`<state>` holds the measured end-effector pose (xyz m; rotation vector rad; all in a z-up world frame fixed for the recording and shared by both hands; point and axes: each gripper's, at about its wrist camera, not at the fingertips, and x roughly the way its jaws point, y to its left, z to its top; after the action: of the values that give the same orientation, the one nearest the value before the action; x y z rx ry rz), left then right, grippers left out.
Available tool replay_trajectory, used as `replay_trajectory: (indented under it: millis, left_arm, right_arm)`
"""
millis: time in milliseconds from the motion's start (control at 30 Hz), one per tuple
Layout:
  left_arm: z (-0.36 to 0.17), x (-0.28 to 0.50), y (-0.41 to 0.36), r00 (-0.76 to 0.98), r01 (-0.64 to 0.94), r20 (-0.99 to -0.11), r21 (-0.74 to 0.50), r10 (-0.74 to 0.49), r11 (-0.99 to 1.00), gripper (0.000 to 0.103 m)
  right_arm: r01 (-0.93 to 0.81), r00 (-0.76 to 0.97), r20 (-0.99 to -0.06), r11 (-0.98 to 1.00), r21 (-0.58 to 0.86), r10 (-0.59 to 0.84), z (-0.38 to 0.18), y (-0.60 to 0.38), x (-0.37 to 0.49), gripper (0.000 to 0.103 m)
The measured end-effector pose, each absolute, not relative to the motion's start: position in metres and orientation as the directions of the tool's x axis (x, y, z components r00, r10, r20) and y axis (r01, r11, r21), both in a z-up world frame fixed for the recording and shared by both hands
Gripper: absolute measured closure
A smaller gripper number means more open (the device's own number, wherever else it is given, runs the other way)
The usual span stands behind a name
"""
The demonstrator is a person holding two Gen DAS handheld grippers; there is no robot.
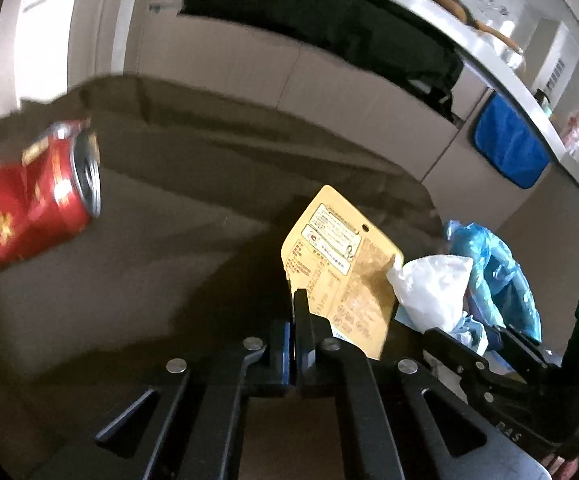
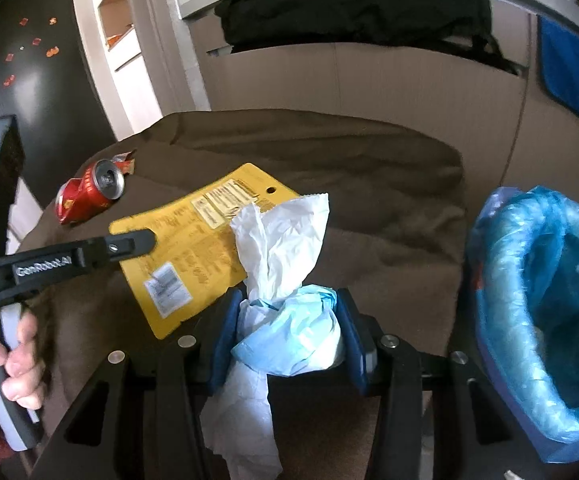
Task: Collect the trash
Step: 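Carry the card and tissue over the bin and open both tools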
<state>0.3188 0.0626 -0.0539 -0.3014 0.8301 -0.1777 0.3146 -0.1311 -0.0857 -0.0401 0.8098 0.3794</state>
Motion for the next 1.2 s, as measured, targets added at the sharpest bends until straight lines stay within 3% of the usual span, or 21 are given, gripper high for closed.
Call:
replay_trajectory:
  millis: [233,533,933,1200]
  left_arm:
    - [-0.010,0.296,0.045,0.762,0.103,-0.610,-0.216,-0.216,0.971,0.103]
    - [0.027,0.286,0.011,0.808,0.170,-0.538,-0.175,-0.238,0.970,0.103]
    - [0.082,0.283,-0.062,0.823,0.304,-0.445,-0.179,-0.352,0.936,0.103]
    - [0.099,0.283,-0.127,0.787,0.402,-0.431,-0.184,-0.441,0.897,0.103]
  right_arm:
    - [-0.314,0.668,-0.682,0.944,0.103,0.297,-0.071,-0.148,0.308,0.060]
    - [-0.278,0.719,-0.651,0.959,0.052,0.243,-0.047,-0.164,0.294,0.060]
    - [-0.150,0.812,-0.569,0.989,0.012,0.130,0.009,-0.228,0.275,0.060]
    - [-0.028,0.853,-0.522,1.000,-0.011,0.017,0.039,-0.290,0.267,0.060]
